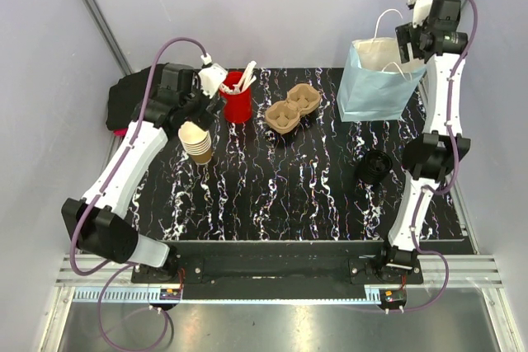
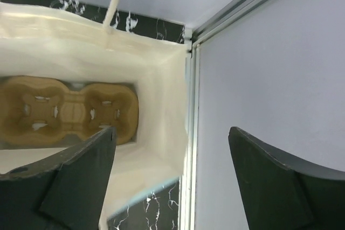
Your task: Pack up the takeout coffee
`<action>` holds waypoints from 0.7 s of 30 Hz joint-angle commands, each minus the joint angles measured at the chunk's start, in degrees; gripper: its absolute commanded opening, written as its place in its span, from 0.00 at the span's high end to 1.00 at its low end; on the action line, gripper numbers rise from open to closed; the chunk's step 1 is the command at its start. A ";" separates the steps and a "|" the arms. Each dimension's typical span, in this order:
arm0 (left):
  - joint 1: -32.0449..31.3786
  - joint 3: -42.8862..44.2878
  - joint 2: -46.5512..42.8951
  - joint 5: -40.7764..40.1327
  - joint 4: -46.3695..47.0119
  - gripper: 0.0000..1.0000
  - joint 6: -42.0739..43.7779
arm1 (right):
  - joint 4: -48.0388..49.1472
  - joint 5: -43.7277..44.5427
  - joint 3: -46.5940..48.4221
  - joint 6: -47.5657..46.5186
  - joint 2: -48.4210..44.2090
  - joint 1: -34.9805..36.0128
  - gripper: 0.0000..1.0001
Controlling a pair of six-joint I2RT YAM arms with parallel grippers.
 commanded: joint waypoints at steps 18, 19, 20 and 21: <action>1.72 -4.72 -1.03 13.28 -1.07 0.26 12.87 | 2.76 -19.48 -37.31 -0.88 -47.78 6.26 0.00; 1.72 -4.63 -0.59 13.37 -1.42 0.33 12.87 | 2.15 -20.00 -38.28 -0.89 -48.15 6.53 0.00; 1.72 -4.63 -0.33 12.94 -2.21 0.35 12.87 | 1.45 -20.62 -39.94 -1.06 -48.59 6.71 0.00; 1.63 -4.71 -0.15 12.76 -2.39 0.37 12.78 | 0.75 -21.14 -40.92 -1.15 -49.38 6.80 0.00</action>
